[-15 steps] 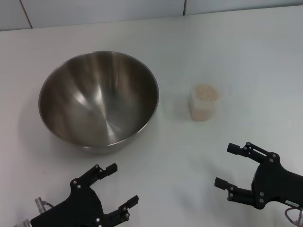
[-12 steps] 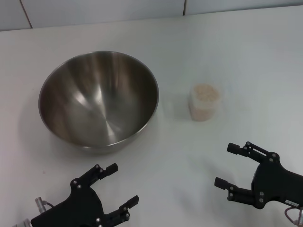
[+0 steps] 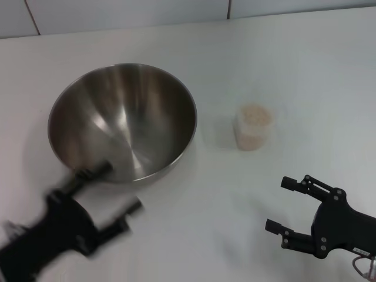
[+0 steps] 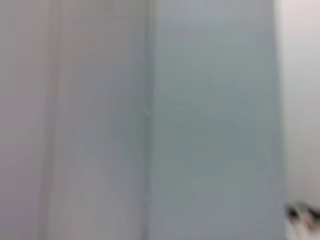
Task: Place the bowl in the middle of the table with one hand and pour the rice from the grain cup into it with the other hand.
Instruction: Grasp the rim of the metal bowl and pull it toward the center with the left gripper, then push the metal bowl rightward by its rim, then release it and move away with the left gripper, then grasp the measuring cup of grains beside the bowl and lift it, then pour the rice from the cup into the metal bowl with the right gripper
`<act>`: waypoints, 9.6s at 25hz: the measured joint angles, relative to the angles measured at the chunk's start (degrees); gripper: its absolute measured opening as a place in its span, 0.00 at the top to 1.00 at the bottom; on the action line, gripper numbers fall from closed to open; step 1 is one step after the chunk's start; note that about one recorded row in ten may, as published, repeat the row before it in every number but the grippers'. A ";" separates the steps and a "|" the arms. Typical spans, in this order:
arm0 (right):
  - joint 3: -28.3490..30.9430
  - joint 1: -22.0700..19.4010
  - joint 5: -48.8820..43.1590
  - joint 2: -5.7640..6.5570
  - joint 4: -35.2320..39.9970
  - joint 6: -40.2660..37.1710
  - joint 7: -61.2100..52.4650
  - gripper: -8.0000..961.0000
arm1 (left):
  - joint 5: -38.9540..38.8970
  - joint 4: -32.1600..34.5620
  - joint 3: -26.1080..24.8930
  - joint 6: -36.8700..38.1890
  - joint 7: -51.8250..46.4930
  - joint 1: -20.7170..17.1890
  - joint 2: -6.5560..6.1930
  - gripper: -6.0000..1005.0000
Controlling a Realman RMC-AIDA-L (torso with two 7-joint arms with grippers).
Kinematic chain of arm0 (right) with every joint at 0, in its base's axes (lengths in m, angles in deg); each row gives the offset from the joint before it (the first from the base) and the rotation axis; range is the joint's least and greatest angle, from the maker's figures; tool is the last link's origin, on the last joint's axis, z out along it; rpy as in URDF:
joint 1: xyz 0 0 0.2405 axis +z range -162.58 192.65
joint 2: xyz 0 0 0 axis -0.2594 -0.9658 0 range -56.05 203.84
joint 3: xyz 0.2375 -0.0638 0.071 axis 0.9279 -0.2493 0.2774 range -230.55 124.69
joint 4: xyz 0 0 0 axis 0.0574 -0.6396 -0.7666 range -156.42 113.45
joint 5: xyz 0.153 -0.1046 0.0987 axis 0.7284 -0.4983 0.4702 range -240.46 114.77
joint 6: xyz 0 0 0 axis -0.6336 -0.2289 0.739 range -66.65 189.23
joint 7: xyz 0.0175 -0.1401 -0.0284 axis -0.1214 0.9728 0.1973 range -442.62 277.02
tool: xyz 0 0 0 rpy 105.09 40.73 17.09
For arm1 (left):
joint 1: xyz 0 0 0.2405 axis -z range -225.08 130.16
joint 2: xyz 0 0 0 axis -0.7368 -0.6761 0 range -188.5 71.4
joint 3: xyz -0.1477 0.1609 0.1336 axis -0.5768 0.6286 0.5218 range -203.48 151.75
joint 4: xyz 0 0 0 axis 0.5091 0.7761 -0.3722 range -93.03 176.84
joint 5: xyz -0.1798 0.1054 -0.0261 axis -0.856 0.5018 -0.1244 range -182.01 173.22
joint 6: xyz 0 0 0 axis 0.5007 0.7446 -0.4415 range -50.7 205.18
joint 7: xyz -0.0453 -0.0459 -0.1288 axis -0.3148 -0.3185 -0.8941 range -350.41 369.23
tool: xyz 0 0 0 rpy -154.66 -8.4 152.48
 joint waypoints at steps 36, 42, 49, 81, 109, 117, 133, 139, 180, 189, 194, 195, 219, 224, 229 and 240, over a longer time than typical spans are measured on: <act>0.46 -0.61 0.00 -0.36 1.32 -0.51 0.03 0.13 | 27.86 61.71 31.53 -40.27 -93.07 12.08 0.71 0.20; 0.40 -0.61 0.00 -0.36 1.34 -0.48 0.06 0.13 | 31.94 59.78 32.10 -40.19 -94.99 14.01 0.74 0.23; 0.29 -0.52 0.00 -0.36 1.34 -0.44 0.08 0.13 | 32.58 58.87 32.21 -39.98 -95.88 14.57 0.65 0.26; -0.06 -0.27 -0.03 -0.36 1.34 -0.34 0.08 0.13 | 34.49 45.83 18.35 -33.08 -97.31 25.98 -1.95 0.95; -0.06 -0.09 -0.09 -0.45 1.78 -0.23 0.08 0.13 | 36.88 37.84 16.08 -42.86 -92.14 31.45 0.40 0.91; 0.51 -0.27 0.16 -0.47 1.78 -0.03 0.08 0.13 | 32.42 44.44 16.04 -39.48 -89.29 28.80 0.45 0.79; 32.05 -0.89 0.64 -4.20 -0.99 10.14 2.74 0.13 | -3.18 56.15 16.39 -17.91 -47.05 -2.57 0.40 0.30; 35.88 3.05 0.62 -4.31 -3.89 17.89 2.68 0.13 | 2.96 57.46 17.03 -16.37 -47.43 -3.19 0.07 0.13; 36.09 14.49 -1.09 -4.49 -8.51 28.30 4.56 0.13 | 7.94 57.54 19.05 -16.51 -51.13 0.85 0.46 0.14; 36.50 14.24 -1.05 -4.49 -8.87 25.59 6.11 0.25 | 7.93 57.56 20.41 -16.69 -51.13 0.93 0.39 0.14; 36.50 14.19 -1.05 -4.54 -9.52 24.84 7.67 0.39 | 7.93 57.57 20.45 -16.73 -51.13 1.01 0.37 0.14; 36.50 14.19 -1.05 -4.54 -9.58 24.77 7.68 0.42 | 7.93 57.57 20.46 -16.73 -51.13 1.01 0.37 0.14; 49.16 15.73 -0.99 -4.61 -12.73 5.69 24.64 0.97 | 7.93 58.04 20.17 -17.08 -52.48 1.54 0.19 0.14; 49.81 20.22 -1.01 -4.63 -18.57 5.28 47.28 0.97 | 7.98 58.04 20.35 -17.08 -52.73 1.62 0.20 0.14; 49.90 23.11 -1.15 -4.80 -25.40 7.30 81.04 0.97 | 8.01 58.09 20.37 -17.08 -53.22 1.83 0.19 0.14; 49.86 24.71 -7.94 -4.85 -27.92 8.86 123.69 0.98 | 8.10 58.10 20.36 -17.08 -53.39 2.95 0.20 0.14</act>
